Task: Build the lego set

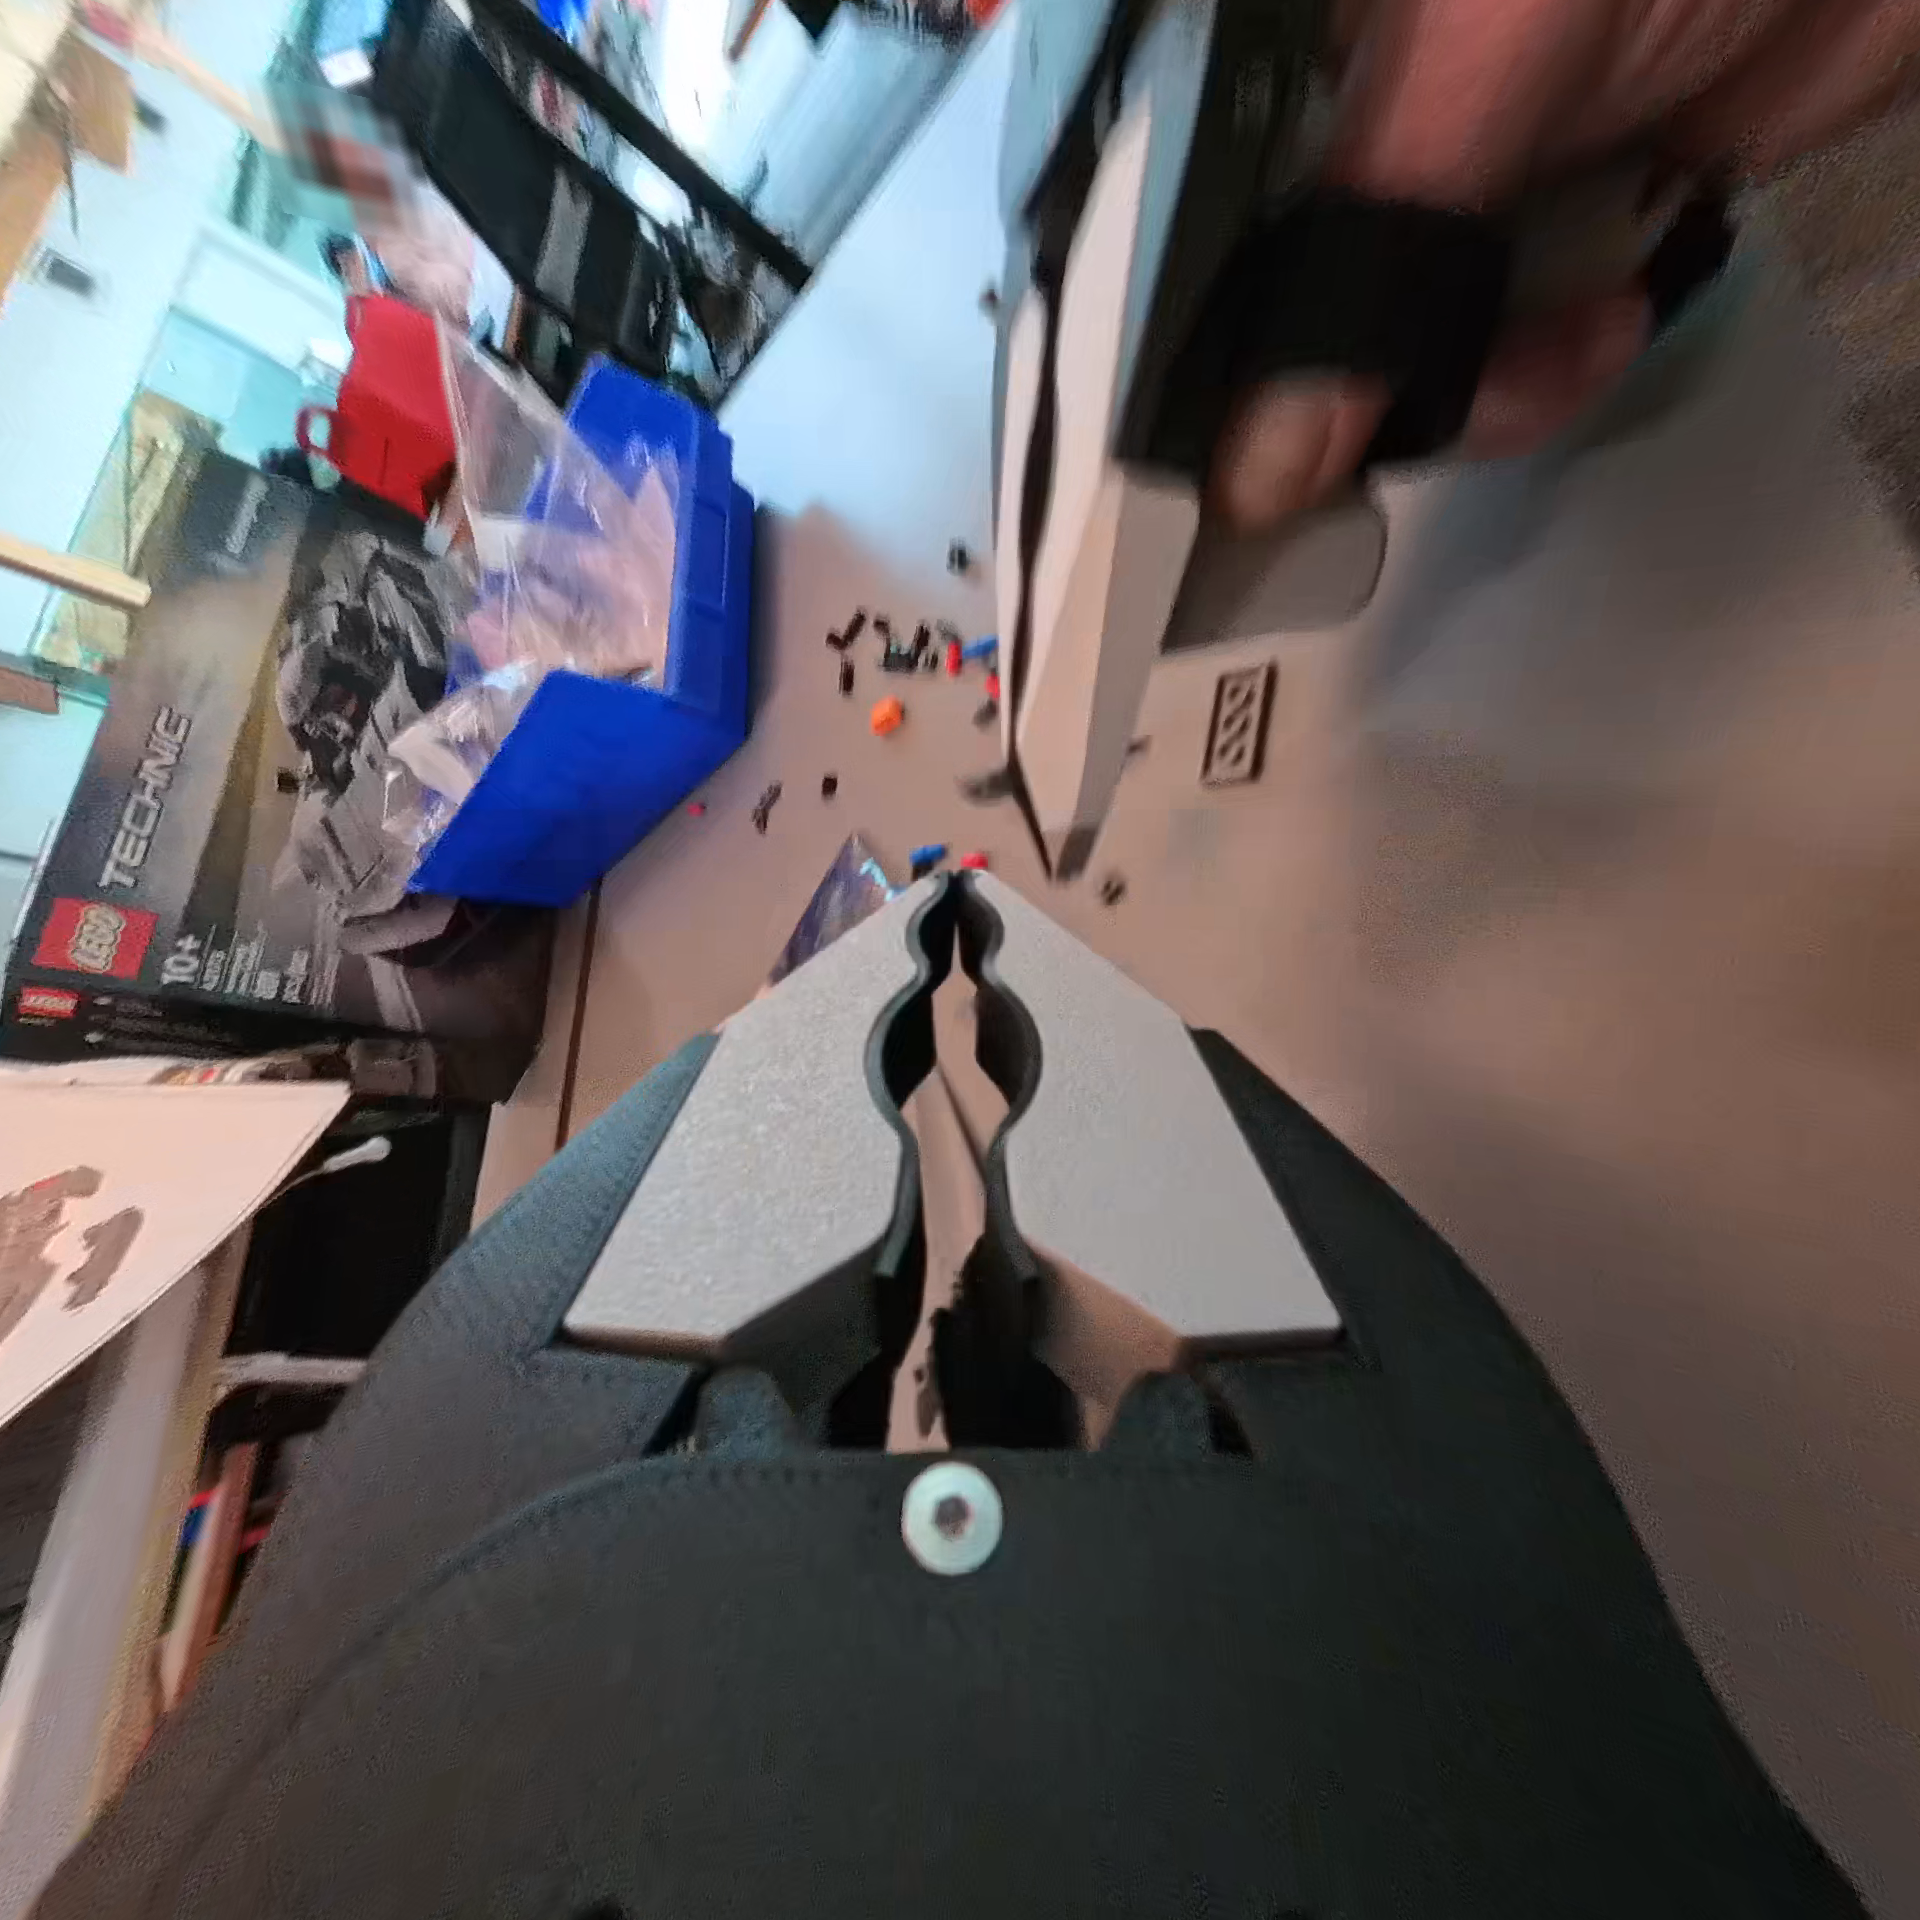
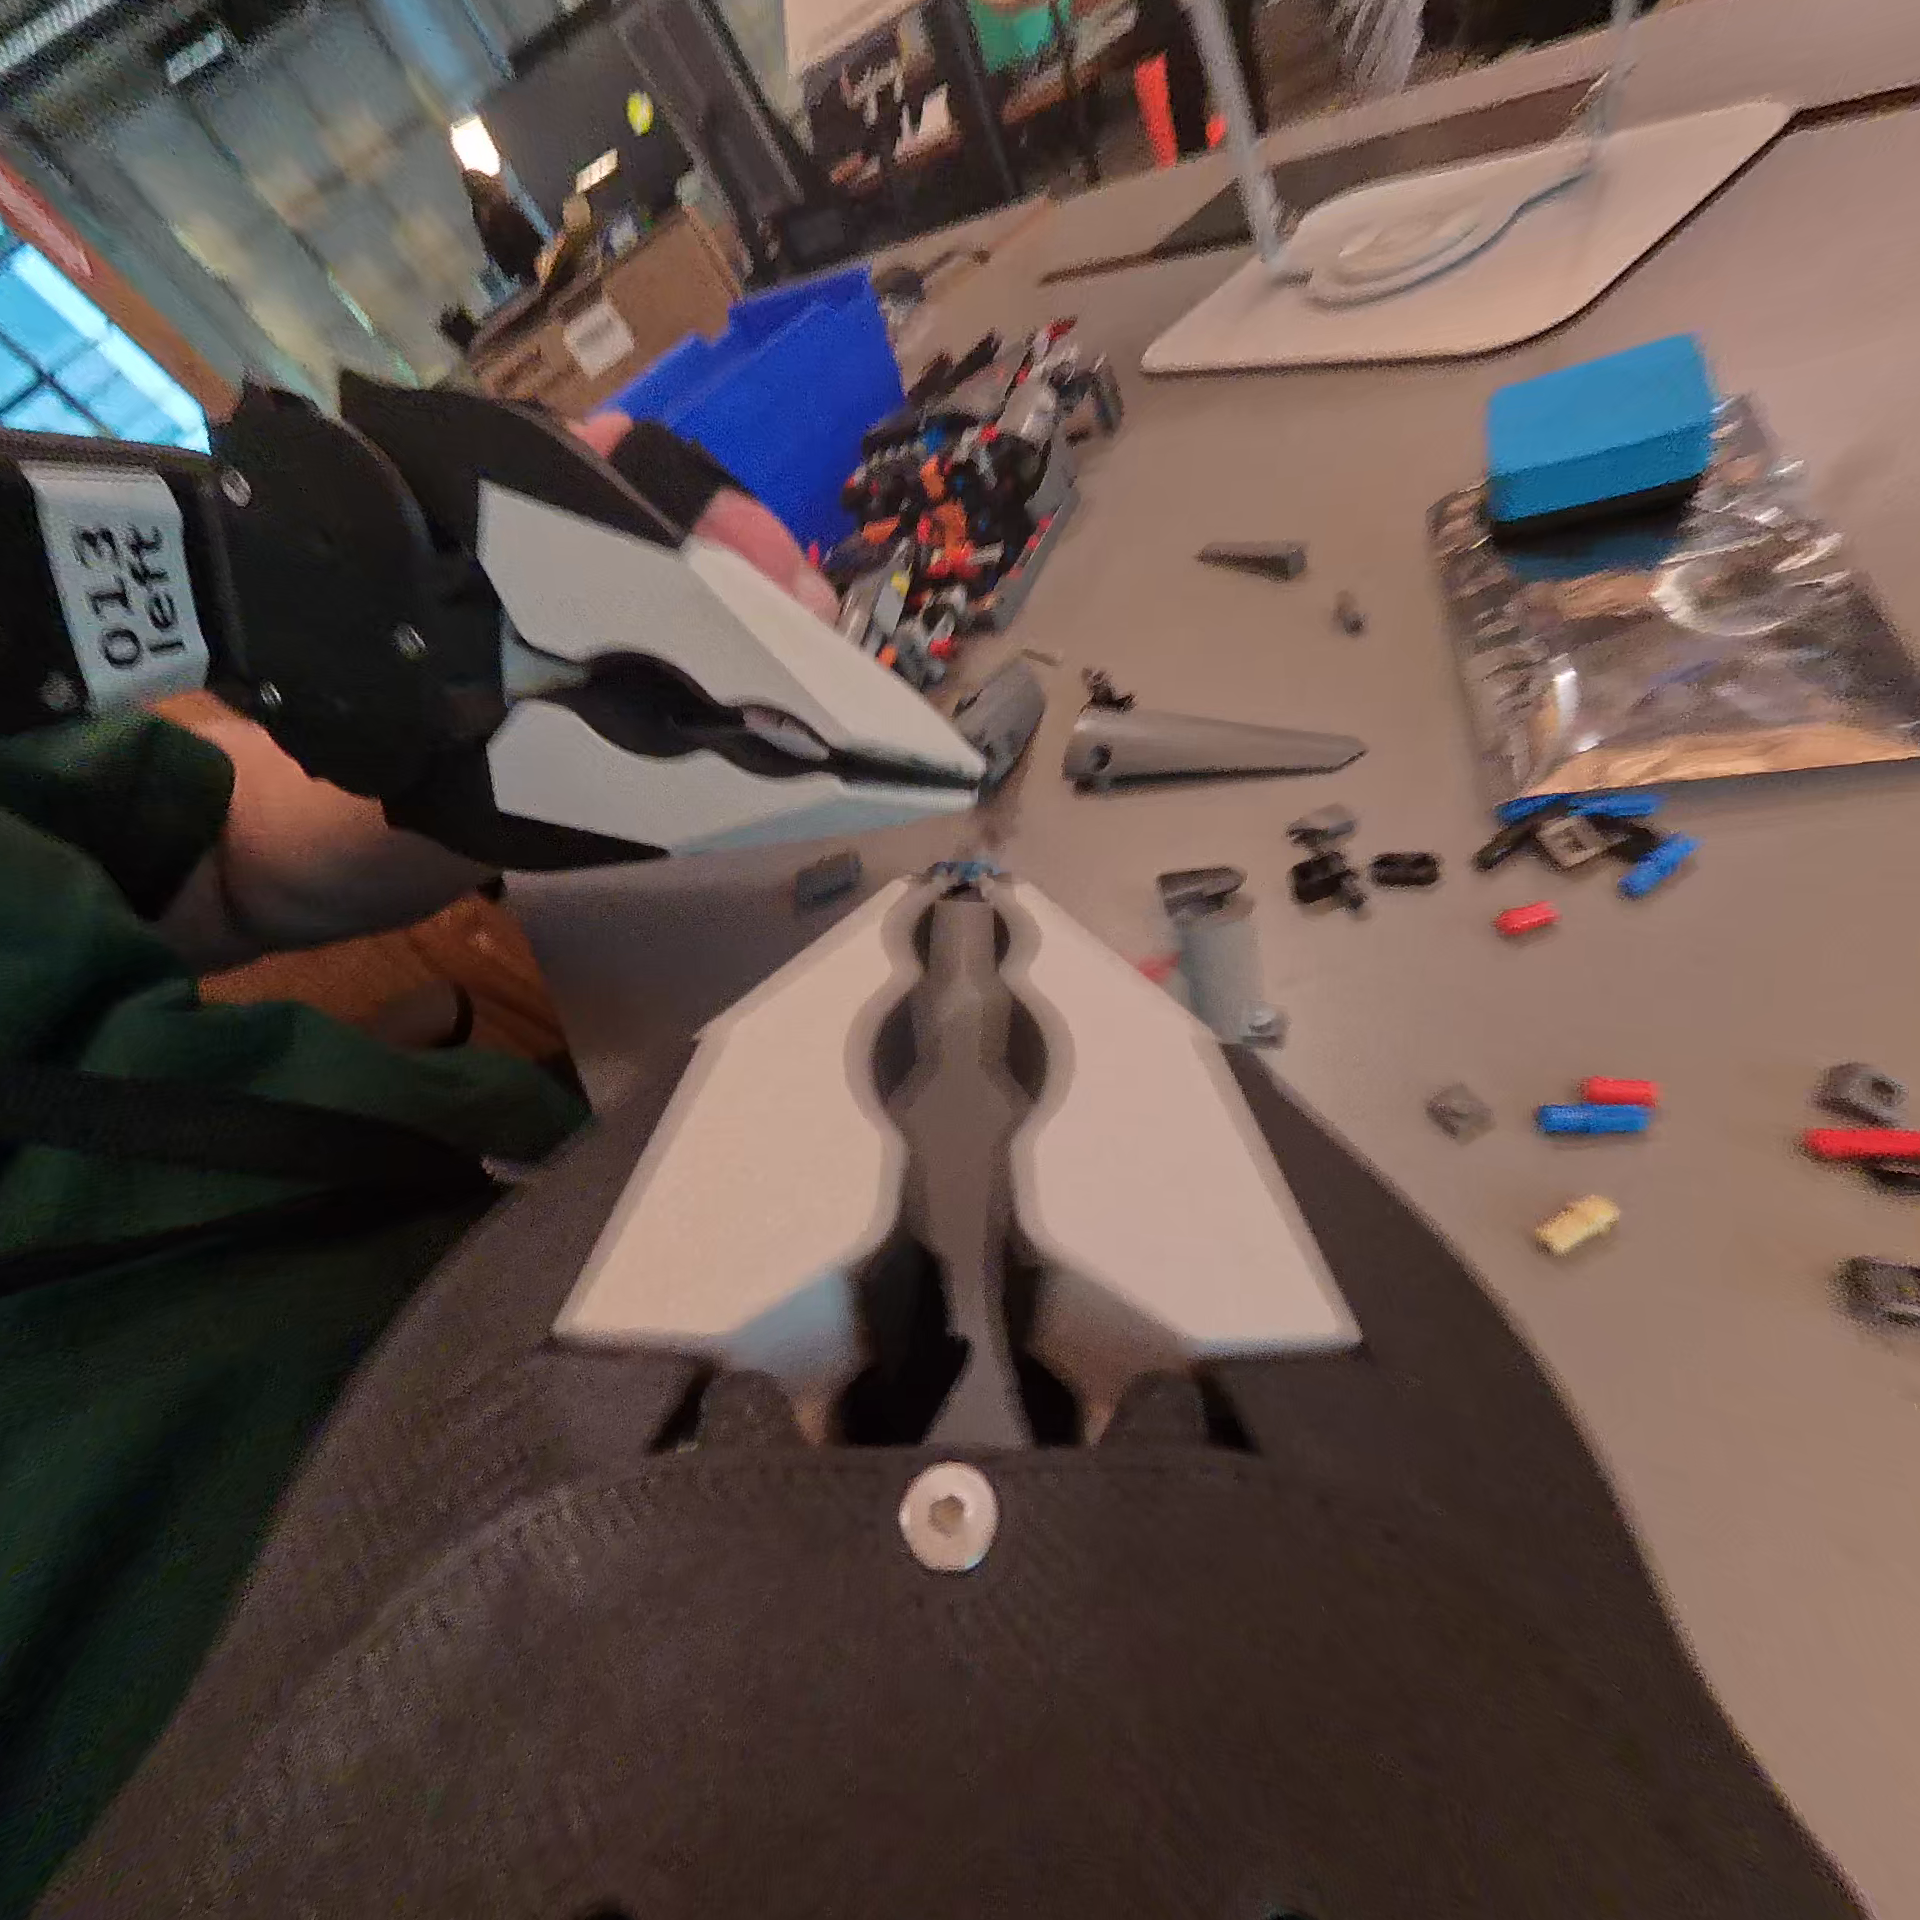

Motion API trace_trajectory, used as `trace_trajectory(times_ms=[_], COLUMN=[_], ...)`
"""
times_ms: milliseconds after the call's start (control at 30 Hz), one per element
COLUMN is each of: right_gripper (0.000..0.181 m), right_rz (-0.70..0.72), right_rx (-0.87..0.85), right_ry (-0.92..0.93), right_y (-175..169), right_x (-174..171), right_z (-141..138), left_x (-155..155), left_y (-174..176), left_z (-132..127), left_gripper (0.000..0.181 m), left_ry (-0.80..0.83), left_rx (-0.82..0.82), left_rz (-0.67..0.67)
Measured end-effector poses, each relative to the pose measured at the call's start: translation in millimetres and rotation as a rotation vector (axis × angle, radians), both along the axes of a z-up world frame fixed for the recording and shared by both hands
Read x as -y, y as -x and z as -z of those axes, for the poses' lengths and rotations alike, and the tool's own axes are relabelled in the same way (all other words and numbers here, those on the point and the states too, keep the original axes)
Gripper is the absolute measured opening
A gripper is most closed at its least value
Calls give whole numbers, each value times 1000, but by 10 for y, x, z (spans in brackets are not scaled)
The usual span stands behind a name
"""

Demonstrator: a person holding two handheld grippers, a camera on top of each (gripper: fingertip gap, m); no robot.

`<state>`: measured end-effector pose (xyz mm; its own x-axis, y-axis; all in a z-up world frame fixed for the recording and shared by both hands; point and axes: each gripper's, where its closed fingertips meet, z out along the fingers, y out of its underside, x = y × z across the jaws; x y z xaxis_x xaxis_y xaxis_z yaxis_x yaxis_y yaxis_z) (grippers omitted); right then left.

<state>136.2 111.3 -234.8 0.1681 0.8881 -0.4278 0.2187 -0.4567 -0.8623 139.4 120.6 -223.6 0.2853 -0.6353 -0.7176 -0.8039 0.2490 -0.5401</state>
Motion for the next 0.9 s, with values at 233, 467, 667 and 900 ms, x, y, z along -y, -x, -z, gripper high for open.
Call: trace_trajectory(times_ms=[233,467,667,900], right_gripper=[0,0,6,24], right_rz=[26,25,95,152], right_rx=[33,16,61,152], right_ry=[43,16,-116,-299], right_y=[-43,-98,-230,-339], right_x=[5,30,47,110], right_z=[136,109,99,-56], left_x=[-31,-82,-70,-111], left_y=[128,165,133,130], left_z=[253,535,622,680], left_gripper=[0,1,15,36], left_ry=[137,205,242,244], left_rx=[26,45,98,87], left_rz=[-78,-166,-209,-262])
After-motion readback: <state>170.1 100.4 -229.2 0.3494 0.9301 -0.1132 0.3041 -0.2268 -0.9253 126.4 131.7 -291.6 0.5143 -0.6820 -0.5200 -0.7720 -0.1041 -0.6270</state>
